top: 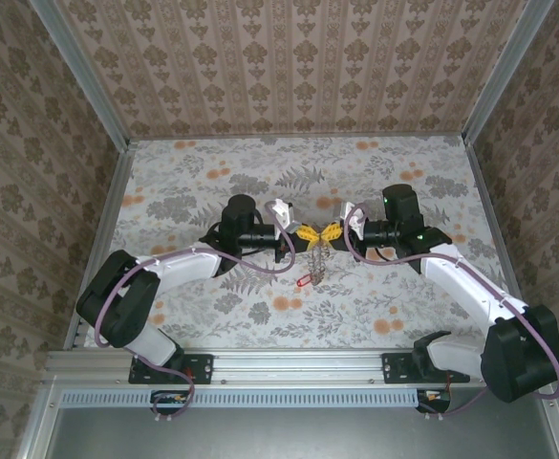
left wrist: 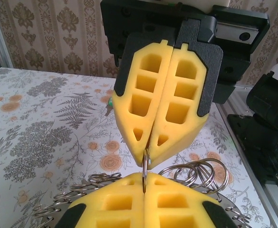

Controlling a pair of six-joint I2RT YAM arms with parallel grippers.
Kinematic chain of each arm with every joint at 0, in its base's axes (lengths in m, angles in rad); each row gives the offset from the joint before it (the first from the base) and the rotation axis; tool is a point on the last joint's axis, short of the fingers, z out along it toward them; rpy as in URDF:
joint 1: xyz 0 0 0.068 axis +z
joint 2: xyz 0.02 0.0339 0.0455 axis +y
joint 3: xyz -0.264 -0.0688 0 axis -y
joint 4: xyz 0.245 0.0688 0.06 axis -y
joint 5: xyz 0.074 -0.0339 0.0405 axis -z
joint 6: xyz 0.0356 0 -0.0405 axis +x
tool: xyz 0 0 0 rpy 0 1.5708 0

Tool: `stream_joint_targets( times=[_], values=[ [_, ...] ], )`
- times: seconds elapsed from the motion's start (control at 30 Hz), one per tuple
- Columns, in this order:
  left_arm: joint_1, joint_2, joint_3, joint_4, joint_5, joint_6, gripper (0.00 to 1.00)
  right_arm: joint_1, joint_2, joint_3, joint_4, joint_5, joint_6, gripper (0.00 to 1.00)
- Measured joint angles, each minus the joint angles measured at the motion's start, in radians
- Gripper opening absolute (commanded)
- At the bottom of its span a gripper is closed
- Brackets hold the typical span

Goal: Put the keys on the keyring

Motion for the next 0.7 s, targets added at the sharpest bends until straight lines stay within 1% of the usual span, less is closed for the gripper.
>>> stream_joint_targets(
  times=[0.17, 0.33, 0.37, 0.43, 0.47, 0.7],
  values=[
    [-0.003, -0.002, 0.012, -0.041, -0.002, 0.033, 0.08, 0.0, 0.005, 0.006, -0.02, 0.0, -0.004, 0.0],
    [-0.006, -0.002, 0.014, -0.063, -0.005, 0.055, 0.07, 0.0, 0.013, 0.016, -0.048, 0.0, -0.016, 0.0],
    [-0.006, -0.002, 0.016, -0.069, -0.005, 0.058, 0.06, 0.0, 0.014, 0.019, -0.058, 0.001, -0.019, 0.0],
    [-0.006, -0.003, 0.024, -0.089, -0.005, 0.068, 0.01, 0.001, 0.018, 0.029, -0.071, 0.004, -0.025, 0.0],
    [-0.006, -0.003, 0.03, -0.1, -0.005, 0.079, 0.0, 0.001, 0.019, 0.033, -0.077, 0.006, -0.026, 0.0],
    [-0.009, -0.009, 0.05, -0.164, -0.02, 0.12, 0.0, 0.003, 0.023, 0.043, -0.095, 0.026, -0.026, 0.0]
  ],
)
